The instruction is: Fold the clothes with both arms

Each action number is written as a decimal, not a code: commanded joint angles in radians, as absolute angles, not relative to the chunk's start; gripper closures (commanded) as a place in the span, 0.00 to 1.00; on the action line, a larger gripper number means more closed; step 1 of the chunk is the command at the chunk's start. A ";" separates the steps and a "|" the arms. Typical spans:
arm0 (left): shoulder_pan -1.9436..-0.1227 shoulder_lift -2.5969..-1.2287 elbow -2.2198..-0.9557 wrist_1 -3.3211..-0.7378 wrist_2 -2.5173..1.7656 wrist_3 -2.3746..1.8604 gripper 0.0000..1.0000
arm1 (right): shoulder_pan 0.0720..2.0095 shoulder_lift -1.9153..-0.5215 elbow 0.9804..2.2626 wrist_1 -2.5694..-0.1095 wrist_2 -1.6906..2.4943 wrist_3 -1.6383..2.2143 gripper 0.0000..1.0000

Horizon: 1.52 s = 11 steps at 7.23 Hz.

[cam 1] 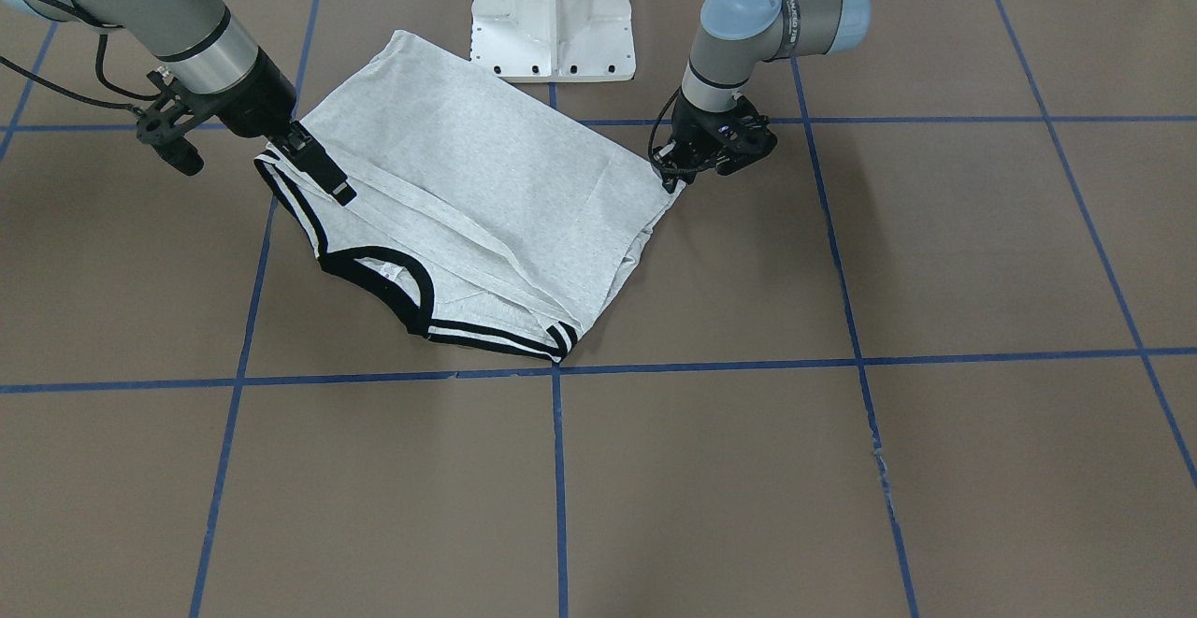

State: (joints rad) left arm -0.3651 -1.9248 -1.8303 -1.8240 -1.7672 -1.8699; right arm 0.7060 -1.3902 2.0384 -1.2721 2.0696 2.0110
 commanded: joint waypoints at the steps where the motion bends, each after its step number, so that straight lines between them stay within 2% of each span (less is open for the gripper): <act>1: -0.367 -1.924 -1.838 -1.795 -1.767 -1.859 1.00 | 0.709 -1.391 2.040 -1.275 2.072 2.011 0.00; 4: -0.476 -1.936 -1.916 -1.712 -1.770 -1.646 1.00 | 0.716 -1.397 2.043 -1.276 2.072 2.011 0.00; 6: -0.601 -1.959 -1.864 -1.733 -1.769 -1.549 1.00 | 0.716 -1.396 2.045 -1.278 2.072 2.011 0.00; 7: -0.662 -2.023 -1.739 -1.817 -1.769 -1.543 1.00 | 0.716 -1.399 2.046 -1.276 2.068 2.011 0.00; 9: -0.765 -2.209 -1.376 -2.056 -1.773 -1.435 1.00 | 0.715 -1.391 2.045 -1.275 2.063 2.011 0.00; 11: -0.793 -2.348 -1.142 -2.216 -1.773 -1.402 1.00 | 0.730 -1.370 2.039 -1.276 2.060 2.010 0.00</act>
State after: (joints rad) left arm -0.7650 -2.2545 -1.2993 -2.1050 -1.7725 -1.4250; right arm 0.7212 -1.3845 2.0435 -1.2752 2.0624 2.0100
